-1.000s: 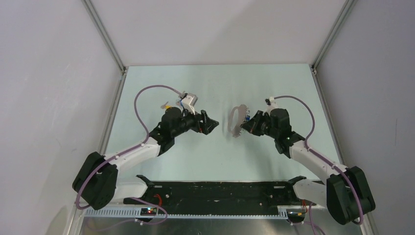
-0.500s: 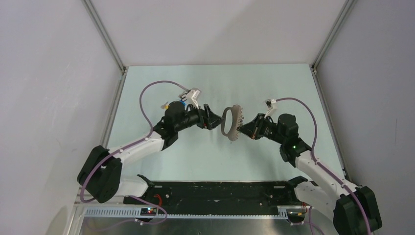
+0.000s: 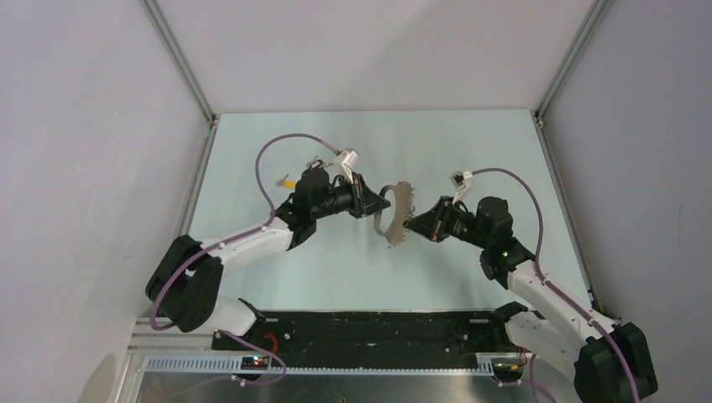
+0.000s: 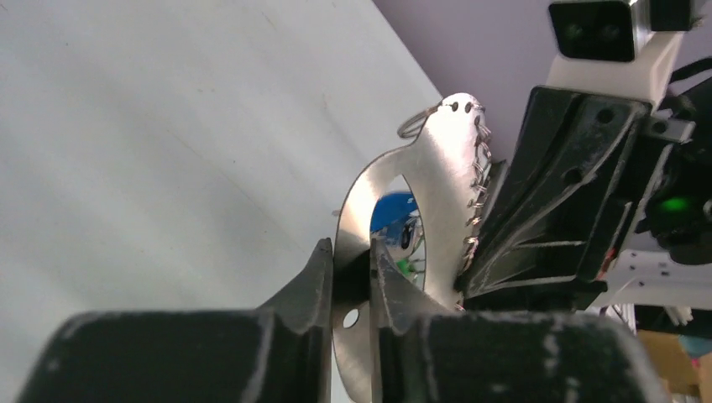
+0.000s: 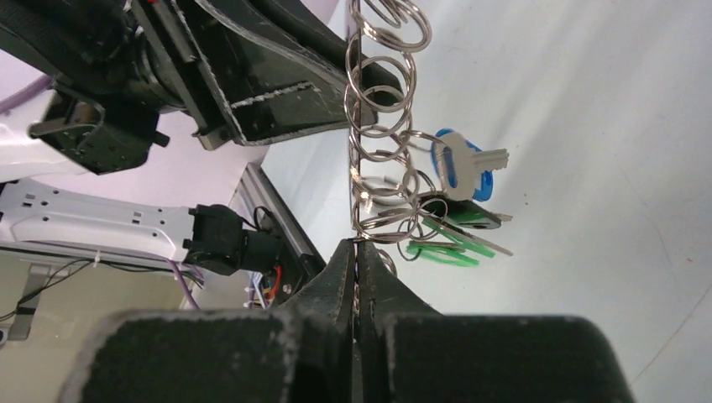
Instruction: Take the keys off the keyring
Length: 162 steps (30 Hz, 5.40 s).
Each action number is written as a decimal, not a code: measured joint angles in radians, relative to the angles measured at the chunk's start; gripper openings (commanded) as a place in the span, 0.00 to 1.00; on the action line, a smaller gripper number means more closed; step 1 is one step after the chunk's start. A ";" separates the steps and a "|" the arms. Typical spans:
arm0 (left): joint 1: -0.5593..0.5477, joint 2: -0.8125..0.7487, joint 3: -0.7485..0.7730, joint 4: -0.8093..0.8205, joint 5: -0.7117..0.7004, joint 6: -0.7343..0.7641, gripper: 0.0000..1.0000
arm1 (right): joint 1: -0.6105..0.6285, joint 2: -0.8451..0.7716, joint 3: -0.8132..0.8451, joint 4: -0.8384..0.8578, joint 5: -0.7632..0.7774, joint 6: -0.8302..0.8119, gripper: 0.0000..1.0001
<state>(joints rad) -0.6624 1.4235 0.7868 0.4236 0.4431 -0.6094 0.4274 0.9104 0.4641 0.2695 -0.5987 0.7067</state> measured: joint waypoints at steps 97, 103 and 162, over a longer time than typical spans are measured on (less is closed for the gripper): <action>-0.239 -0.351 0.512 -1.175 -0.149 0.882 0.00 | 0.301 0.154 0.384 -0.156 -0.203 -0.907 0.24; -0.245 -0.355 0.512 -1.200 -0.144 0.898 0.33 | 0.323 0.162 0.386 -0.199 -0.203 -0.936 0.00; -0.311 -0.227 -0.124 0.375 -0.433 0.742 0.65 | 0.246 0.029 0.387 0.180 0.486 -0.733 0.00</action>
<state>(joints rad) -0.9737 1.1965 0.6632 0.7982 0.0101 0.1322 0.6735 0.9394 0.8513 0.4492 -0.1127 -0.0265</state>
